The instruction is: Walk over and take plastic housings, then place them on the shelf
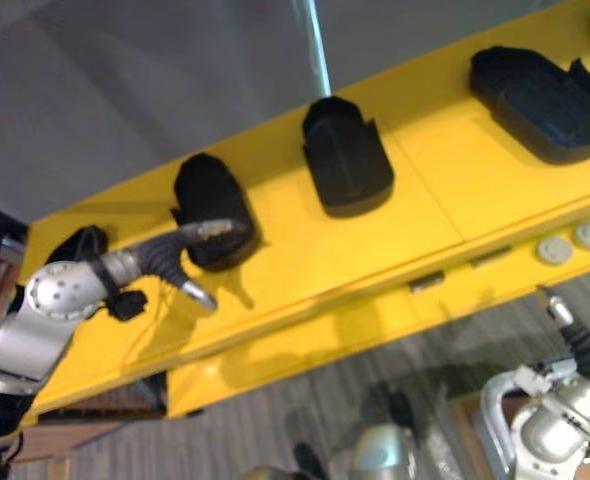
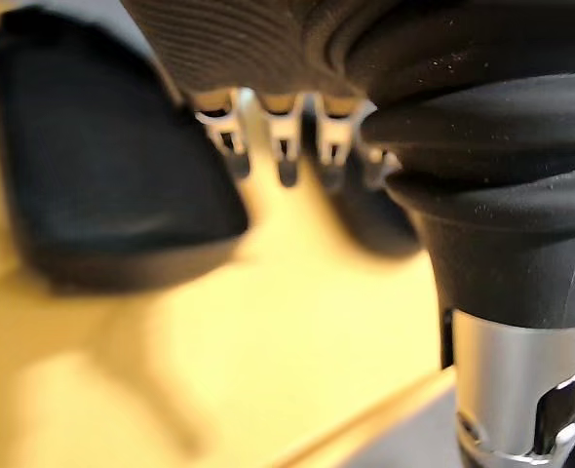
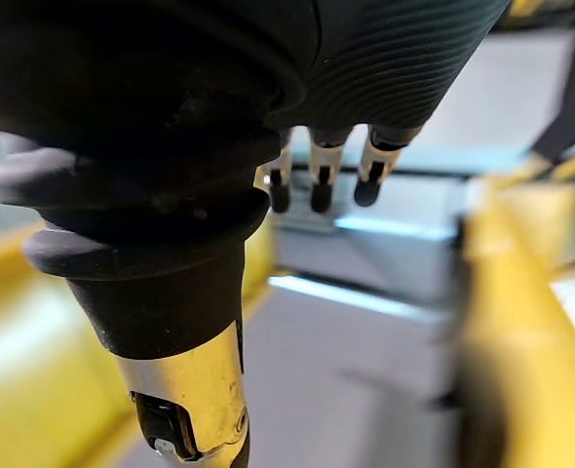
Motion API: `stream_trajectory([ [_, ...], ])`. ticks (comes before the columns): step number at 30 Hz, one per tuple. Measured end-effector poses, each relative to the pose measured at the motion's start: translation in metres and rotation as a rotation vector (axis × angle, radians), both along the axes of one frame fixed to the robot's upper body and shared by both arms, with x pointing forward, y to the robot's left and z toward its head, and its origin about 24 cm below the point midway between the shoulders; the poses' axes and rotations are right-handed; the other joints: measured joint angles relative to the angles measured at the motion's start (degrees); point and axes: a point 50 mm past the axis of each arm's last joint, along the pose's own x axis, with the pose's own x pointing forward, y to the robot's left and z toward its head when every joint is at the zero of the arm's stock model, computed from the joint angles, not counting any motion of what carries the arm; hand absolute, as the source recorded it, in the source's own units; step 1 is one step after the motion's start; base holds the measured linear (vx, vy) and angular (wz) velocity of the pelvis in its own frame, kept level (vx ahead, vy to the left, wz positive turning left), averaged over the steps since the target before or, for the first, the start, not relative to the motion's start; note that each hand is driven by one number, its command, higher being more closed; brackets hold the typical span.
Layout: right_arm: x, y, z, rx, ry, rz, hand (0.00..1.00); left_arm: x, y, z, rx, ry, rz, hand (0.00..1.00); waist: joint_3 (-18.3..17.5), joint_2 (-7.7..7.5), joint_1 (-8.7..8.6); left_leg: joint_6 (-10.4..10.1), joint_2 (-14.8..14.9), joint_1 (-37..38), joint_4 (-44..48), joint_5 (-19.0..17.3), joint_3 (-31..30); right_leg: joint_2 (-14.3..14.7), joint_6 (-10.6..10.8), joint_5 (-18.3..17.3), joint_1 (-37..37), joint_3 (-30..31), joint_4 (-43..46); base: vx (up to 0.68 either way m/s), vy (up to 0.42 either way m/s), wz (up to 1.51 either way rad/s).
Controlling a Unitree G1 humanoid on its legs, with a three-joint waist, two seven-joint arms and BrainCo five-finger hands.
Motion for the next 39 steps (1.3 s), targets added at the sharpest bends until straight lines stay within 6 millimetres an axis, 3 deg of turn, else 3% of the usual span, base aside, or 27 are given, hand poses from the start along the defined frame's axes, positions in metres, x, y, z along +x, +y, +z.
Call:
stream_trajectory([
  [4, 0.02, 0.023, 0.0, 0.019, 0.041, 0.254, 0.0, -0.012, 0.027, -0.009, -0.277, -0.088, 0.194, 0.0, -1.0, -0.86, 1.92, 0.14, -0.02, -0.13, 0.09, 0.63, -1.3, -0.06, -0.02, -0.01, 0.34, -1.32, 0.04, -0.03, -0.016, 0.19],
  [7, 0.041, 0.052, 0.002, 0.005, 0.088, 0.457, 0.0, -0.028, 0.031, -0.041, -0.474, -0.08, 0.318, 0.0, -1.26, -2.01, 3.84, 0.17, -0.12, -0.17, 0.38, 0.92, -3.07, -0.32, -0.11, -0.11, 1.63, -2.98, -0.31, -0.06, -0.007, 0.26],
  [10, 0.06, 0.086, 0.009, -0.028, 0.101, 0.626, 0.0, -0.043, 0.031, -0.057, -0.644, -0.157, 0.466, 0.0, -1.52, -4.39, 6.59, 0.21, 0.01, -1.42, 0.98, 1.21, -4.88, -0.38, -0.33, -0.06, 2.07, -4.74, -0.91, -0.06, -0.013, 0.26],
  [15, 0.078, 0.11, 0.0, 0.018, 0.204, 0.743, 0.0, -0.067, 0.034, -0.057, -0.713, -0.346, 0.647, 0.0, -2.37, -7.92, 8.58, 0.17, -0.03, -2.16, 1.08, 1.71, -7.49, -0.53, -0.52, 0.11, 3.52, -7.8, -1.66, -0.01, -0.011, 0.29],
  [21, 0.101, 0.12, -0.037, 0.191, 0.406, 0.772, 0.0, -0.08, 0.036, -0.079, -0.679, -0.325, 0.826, 0.0, -2.58, -9.03, 9.99, 0.3, -0.5, -3.12, 1.16, 1.82, -10.2, -1.0, -0.55, 0.08, 4.9, -10.94, -2.27, 0.02, 0.008, 0.23],
  [25, 0.116, 0.123, -0.057, 0.3, 0.506, 0.743, 0.0, -0.087, 0.039, -0.091, -0.687, -0.282, 0.889, 0.0, -2.49, -9.26, 11.81, 0.32, -0.6, -3.15, 1.14, 1.88, -11.96, -1.23, -0.56, 0.08, 6.02, -12.98, -2.39, 0.01, 0.003, 0.23],
  [30, 0.136, 0.129, -0.074, 0.388, 0.598, 0.663, 0.0, -0.094, 0.04, -0.094, -0.686, -0.297, 0.89, 0.0, -1.75, -10.7, 13.52, 0.31, -0.79, -3.75, 1.22, 2.08, -13.08, -1.48, -1.09, -0.28, 6.0, -14.34, -1.82, -0.03, 0.012, 0.16],
  [39, 0.152, 0.129, -0.073, 0.42, 0.616, 0.557, 0.0, -0.095, 0.044, -0.092, -0.702, -0.32, 0.903, 0.0, -0.72, -11.53, 14.03, 0.45, -0.74, -5.29, 3.1, 1.96, -14.52, -1.73, -1.8, -0.96, 5.69, -15.89, -0.5, -0.03, 0.008, 0.08],
])
